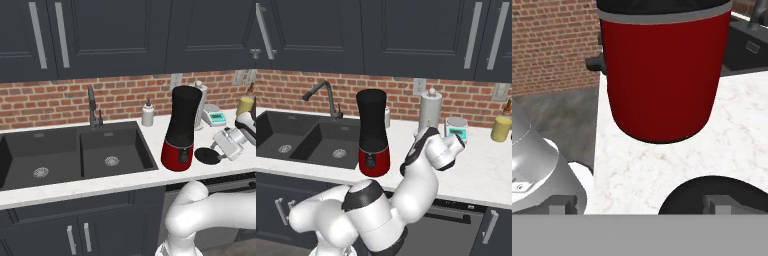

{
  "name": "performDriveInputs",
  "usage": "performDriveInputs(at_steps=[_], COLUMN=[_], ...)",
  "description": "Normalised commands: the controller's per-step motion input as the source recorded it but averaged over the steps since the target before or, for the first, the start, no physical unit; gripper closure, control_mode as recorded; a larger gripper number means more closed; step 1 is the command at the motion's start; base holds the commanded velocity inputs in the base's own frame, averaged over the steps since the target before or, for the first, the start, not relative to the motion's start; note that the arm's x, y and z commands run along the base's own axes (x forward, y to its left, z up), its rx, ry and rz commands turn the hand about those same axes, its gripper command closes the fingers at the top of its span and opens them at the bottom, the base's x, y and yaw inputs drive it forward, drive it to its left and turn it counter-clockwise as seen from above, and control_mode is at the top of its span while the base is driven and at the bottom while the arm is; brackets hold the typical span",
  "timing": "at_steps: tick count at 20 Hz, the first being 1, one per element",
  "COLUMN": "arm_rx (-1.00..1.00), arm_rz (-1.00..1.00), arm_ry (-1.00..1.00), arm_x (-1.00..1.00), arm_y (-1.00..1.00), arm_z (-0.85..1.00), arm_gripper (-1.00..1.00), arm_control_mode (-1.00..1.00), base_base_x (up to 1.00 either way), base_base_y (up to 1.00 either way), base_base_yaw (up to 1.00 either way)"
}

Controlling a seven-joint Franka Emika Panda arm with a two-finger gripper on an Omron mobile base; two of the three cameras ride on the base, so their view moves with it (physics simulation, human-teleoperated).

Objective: Close the lid blender by securely placing the lid on top.

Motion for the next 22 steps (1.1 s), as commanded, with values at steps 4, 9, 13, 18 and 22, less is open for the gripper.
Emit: performDriveInputs(at_steps=[4, 9, 13, 18, 22], arm_rx=[-0.02, -0.02, -0.01, -0.02, 0.00], arm_rz=[0.03, 0.01, 0.00, 0.00, 0.00], arm_ry=[-0.06, -0.07, -0.05, -0.01, 0.00], arm_x=[0.18, 0.21, 0.23, 0.20, 0.14], arm_y=[-0.14, -0.13, -0.06, 0.00, 0.00], arm_z=[-0.17, -0.21, -0.08, -0.07, -0.12], arm_gripper=[-1.00, -1.00, -1.00, -1.00, -1.00], arm_control_mode=[-1.00, -1.00, -1.00, -1.00, -1.00], base_base_x=[0.00, 0.00, 0.00, 0.00, 0.00], base_base_y=[0.00, 0.00, 0.00, 0.00, 0.00], base_base_yaw=[0.00, 0.00, 0.00, 0.00, 0.00])
